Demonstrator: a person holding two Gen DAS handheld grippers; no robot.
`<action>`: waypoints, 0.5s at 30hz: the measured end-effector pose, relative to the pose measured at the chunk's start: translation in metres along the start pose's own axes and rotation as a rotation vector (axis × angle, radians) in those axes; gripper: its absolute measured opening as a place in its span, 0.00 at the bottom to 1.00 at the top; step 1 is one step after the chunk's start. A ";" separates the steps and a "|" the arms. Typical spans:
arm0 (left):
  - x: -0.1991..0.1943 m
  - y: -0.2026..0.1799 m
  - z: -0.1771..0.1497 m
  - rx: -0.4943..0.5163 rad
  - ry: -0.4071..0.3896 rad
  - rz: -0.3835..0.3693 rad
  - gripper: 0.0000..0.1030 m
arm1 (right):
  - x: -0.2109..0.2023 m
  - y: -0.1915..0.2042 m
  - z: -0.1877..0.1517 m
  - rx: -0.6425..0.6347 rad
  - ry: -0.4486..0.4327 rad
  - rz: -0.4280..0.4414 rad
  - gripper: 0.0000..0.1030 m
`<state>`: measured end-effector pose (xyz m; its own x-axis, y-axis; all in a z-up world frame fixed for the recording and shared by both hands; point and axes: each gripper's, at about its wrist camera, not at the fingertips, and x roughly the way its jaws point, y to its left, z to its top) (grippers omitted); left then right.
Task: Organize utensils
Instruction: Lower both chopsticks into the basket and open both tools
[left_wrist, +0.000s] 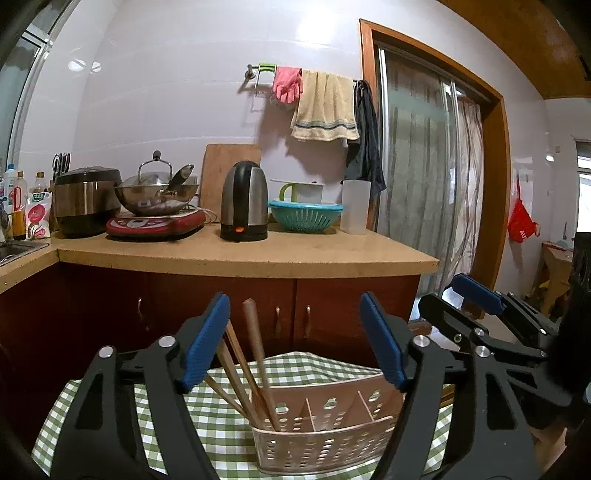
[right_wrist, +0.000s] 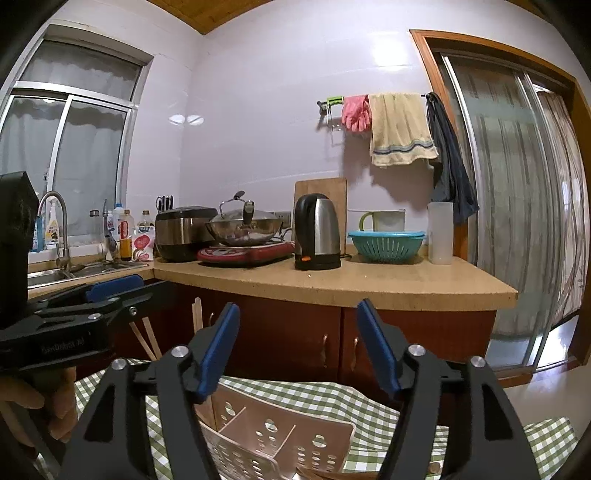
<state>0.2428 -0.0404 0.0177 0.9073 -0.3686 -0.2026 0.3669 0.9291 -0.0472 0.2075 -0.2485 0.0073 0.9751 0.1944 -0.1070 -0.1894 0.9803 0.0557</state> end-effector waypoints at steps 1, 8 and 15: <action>-0.001 0.000 0.001 0.001 -0.003 -0.001 0.71 | -0.001 0.001 0.002 -0.002 -0.005 0.000 0.66; -0.011 -0.004 0.010 0.004 -0.035 -0.010 0.78 | -0.012 0.004 0.009 -0.007 -0.032 -0.004 0.71; -0.037 -0.014 0.015 0.022 -0.076 -0.006 0.81 | -0.036 0.008 0.016 -0.009 -0.055 -0.015 0.73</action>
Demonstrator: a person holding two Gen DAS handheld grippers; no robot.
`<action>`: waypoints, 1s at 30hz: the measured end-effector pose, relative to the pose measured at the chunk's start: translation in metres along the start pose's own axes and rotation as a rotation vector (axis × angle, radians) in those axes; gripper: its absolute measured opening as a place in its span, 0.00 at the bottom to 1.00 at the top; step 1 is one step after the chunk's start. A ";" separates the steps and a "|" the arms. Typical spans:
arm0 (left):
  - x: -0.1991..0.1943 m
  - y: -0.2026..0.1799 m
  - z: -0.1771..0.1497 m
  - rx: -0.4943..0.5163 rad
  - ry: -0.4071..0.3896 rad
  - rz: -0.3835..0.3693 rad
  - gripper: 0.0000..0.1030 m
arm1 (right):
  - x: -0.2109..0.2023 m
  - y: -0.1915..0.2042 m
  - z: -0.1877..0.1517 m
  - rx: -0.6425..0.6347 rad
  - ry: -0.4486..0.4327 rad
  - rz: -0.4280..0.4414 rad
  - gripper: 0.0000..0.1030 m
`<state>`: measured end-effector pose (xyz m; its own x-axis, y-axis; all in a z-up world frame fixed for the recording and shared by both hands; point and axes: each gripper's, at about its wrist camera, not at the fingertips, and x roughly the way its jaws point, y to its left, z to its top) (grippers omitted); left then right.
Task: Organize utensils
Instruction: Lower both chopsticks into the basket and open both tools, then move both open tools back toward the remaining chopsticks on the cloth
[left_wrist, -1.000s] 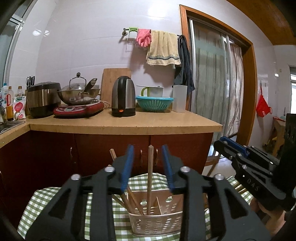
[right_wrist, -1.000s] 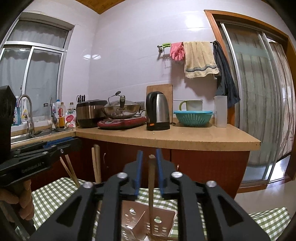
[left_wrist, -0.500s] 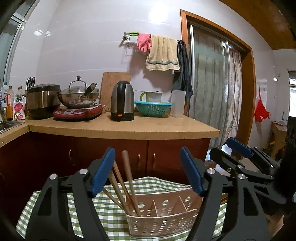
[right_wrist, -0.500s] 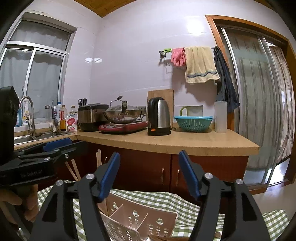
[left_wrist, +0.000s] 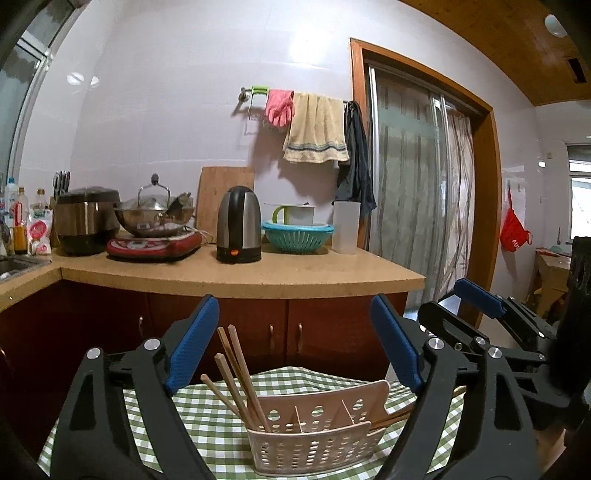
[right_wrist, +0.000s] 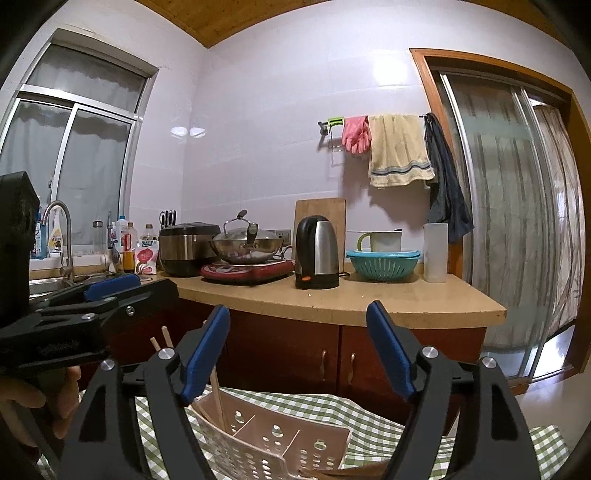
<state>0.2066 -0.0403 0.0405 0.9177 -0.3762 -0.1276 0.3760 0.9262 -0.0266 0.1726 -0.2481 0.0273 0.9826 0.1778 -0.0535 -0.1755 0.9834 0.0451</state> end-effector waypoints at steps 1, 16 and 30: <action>-0.004 -0.001 0.000 0.004 -0.006 0.003 0.83 | -0.005 0.001 0.000 0.000 -0.001 -0.002 0.73; -0.075 -0.019 -0.035 0.046 0.027 0.094 0.87 | -0.077 0.013 -0.031 0.009 0.083 -0.031 0.75; -0.125 -0.014 -0.139 -0.046 0.236 0.192 0.87 | -0.133 0.022 -0.137 0.068 0.284 -0.060 0.74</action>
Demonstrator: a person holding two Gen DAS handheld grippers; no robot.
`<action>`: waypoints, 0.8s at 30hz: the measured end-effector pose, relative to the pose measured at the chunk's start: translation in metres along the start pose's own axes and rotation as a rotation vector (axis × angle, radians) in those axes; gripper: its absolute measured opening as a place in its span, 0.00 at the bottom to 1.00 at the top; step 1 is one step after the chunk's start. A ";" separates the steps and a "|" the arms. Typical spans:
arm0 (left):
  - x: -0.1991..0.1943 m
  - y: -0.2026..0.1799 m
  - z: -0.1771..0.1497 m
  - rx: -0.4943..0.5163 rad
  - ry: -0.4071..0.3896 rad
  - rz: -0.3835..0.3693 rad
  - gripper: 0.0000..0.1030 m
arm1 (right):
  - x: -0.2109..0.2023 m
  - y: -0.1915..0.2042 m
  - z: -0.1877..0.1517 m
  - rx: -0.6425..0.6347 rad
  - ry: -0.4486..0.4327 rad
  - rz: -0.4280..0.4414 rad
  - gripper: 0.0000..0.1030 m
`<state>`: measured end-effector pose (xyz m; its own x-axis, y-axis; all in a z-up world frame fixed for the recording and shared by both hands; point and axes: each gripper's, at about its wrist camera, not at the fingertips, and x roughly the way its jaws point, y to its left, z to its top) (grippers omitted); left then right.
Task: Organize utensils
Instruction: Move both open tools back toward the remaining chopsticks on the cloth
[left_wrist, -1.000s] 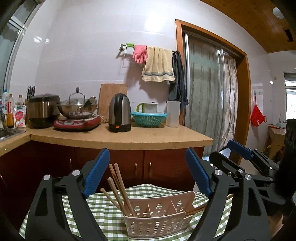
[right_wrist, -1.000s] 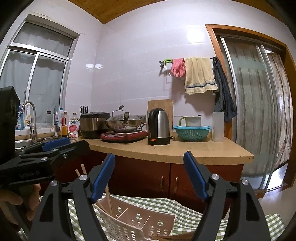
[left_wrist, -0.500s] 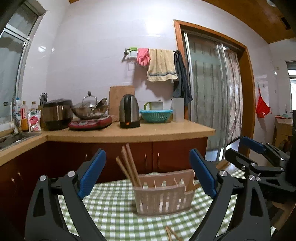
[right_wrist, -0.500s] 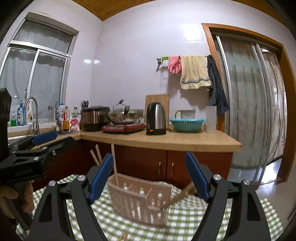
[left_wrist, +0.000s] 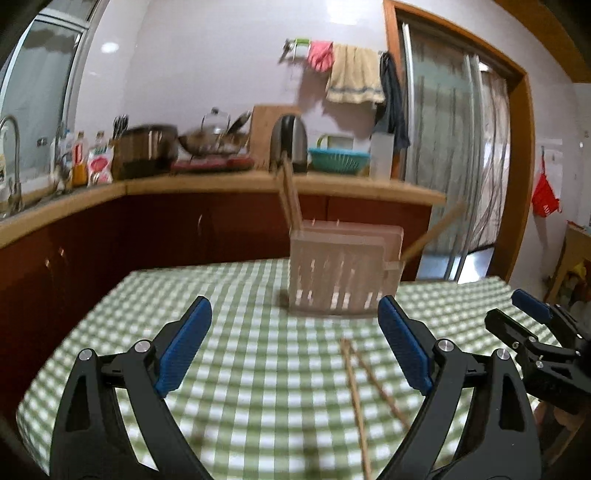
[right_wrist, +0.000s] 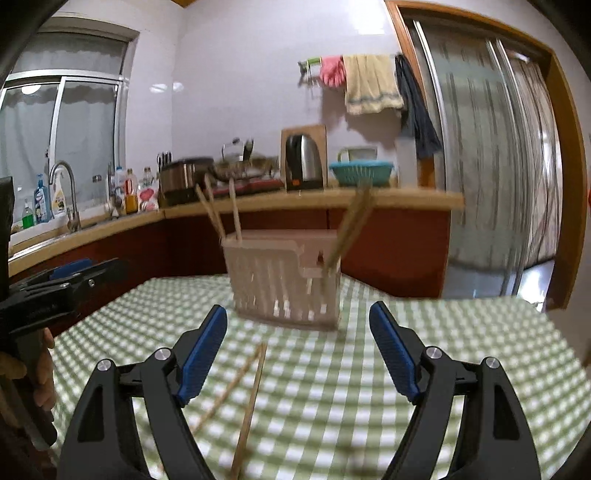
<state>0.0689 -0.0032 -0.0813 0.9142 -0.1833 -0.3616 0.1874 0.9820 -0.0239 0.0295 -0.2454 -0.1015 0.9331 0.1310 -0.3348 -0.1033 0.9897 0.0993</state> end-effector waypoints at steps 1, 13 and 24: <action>0.000 0.000 -0.010 0.003 0.020 0.009 0.87 | 0.000 0.001 -0.008 -0.001 0.018 0.000 0.73; -0.001 0.002 -0.072 0.004 0.167 0.036 0.86 | 0.005 0.019 -0.062 -0.006 0.204 0.085 0.47; -0.002 -0.007 -0.092 -0.012 0.234 0.019 0.85 | 0.023 0.026 -0.094 -0.017 0.373 0.125 0.13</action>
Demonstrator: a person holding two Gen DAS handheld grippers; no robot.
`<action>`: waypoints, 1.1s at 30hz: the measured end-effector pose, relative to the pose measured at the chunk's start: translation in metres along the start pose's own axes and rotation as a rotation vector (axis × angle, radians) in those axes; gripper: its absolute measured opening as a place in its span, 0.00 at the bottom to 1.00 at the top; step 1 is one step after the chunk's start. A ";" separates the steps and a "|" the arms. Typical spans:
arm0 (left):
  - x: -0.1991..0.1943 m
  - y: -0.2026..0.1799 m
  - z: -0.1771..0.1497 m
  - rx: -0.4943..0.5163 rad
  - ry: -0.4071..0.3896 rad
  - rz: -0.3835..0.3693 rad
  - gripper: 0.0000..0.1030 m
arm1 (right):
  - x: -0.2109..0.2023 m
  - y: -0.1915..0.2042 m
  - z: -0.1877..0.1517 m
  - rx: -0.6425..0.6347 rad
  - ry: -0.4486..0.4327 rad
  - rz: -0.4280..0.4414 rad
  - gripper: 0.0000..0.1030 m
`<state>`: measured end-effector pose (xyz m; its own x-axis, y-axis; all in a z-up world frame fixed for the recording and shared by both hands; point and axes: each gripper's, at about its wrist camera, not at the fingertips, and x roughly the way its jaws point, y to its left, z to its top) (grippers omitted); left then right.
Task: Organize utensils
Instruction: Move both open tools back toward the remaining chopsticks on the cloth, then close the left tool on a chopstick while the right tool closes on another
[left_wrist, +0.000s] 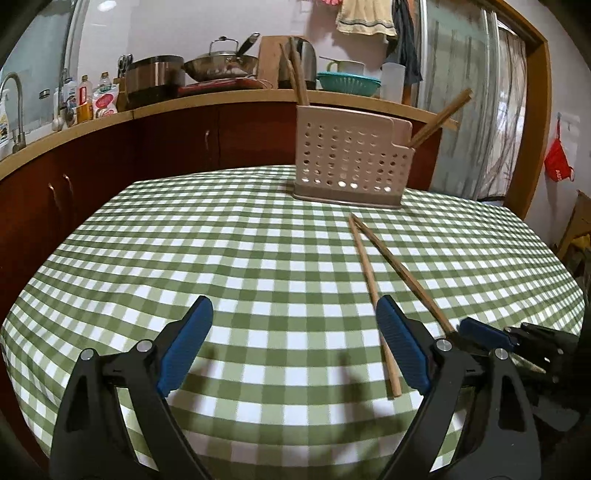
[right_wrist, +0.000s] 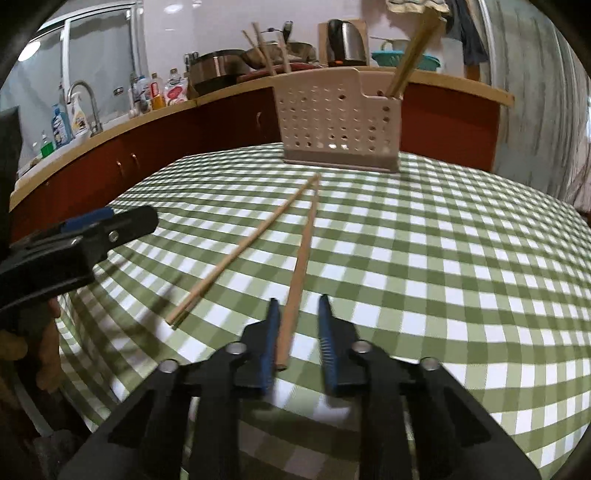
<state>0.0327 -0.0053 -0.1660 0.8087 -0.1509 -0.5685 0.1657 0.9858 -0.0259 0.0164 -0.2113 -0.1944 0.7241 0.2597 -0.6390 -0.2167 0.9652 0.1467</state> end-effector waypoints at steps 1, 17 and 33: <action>0.000 -0.003 -0.001 0.006 0.004 -0.006 0.85 | -0.001 -0.003 0.000 0.007 -0.004 -0.009 0.12; 0.022 -0.032 -0.025 0.034 0.129 -0.071 0.40 | -0.018 -0.044 -0.005 0.093 -0.039 -0.051 0.08; 0.021 -0.031 -0.030 0.034 0.081 -0.098 0.14 | -0.019 -0.047 -0.008 0.104 -0.036 -0.031 0.08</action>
<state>0.0275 -0.0366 -0.2021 0.7395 -0.2382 -0.6296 0.2617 0.9635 -0.0571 0.0082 -0.2617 -0.1952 0.7530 0.2284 -0.6172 -0.1260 0.9705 0.2055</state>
